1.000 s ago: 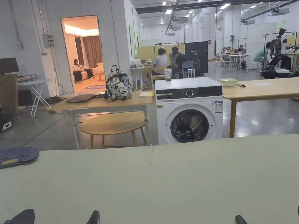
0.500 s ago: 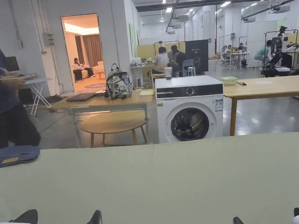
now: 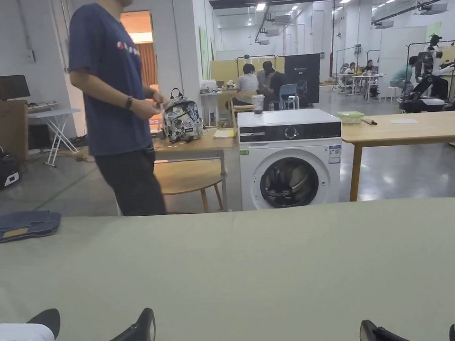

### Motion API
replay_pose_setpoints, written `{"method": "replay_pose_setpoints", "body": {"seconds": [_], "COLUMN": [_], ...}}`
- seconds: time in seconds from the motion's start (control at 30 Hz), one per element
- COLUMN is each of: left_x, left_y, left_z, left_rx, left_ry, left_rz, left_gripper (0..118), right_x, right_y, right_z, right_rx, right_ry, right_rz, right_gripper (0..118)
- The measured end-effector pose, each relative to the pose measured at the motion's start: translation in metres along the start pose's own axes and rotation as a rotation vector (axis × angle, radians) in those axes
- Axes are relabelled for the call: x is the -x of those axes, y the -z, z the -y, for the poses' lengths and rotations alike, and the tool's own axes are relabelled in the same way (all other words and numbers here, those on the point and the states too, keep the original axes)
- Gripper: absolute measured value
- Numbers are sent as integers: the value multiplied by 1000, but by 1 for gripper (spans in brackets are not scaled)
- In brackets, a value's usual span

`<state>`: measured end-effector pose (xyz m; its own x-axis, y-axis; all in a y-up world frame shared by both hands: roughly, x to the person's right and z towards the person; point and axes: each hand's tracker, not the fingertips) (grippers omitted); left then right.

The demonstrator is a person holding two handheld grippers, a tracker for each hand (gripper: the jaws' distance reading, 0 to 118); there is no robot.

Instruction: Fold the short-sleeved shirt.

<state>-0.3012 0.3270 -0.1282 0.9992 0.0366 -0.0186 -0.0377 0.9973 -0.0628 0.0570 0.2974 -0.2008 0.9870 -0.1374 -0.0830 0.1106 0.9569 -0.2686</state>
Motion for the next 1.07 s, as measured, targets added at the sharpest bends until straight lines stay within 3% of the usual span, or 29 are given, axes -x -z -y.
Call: {"method": "replay_pose_setpoints", "body": {"seconds": [0.1, 0.23, 0.4, 0.5, 0.63, 0.83, 0.9, 1.07], "left_x": [0, -1, -2, -1, -2, -7, -9, -12], "left_y": [2, 6, 18, 21, 23, 29, 32, 40], "left_z": [2, 4, 15, 19, 23, 29, 32, 42], "left_rx": [13, 33, 112, 137, 155, 174, 183, 208], "left_ry": [-18, -26, -18, -48, -49, -45, -42, -25], "left_rz": [8, 17, 17, 39, 48, 70, 72, 80], "left_gripper": [101, 101, 101, 101, 101, 101, 101, 101], "right_x": [-1, -6, -2, 0, 4, 6, 8, 18], "right_y": [4, 4, 4, 5, 14, 17, 20, 26], "right_z": [3, 6, 7, 8, 10, 17, 20, 34], "right_rx": [24, 41, 37, 45, 76, 51, 55, 41], "right_ry": [18, 47, -6, -12, -12, 27, 12, -129], "right_rz": [44, 31, 53, 45, 68, -29, -32, 3], "right_gripper": [102, 102, 102, 95, 95, 95, 95, 95]}}
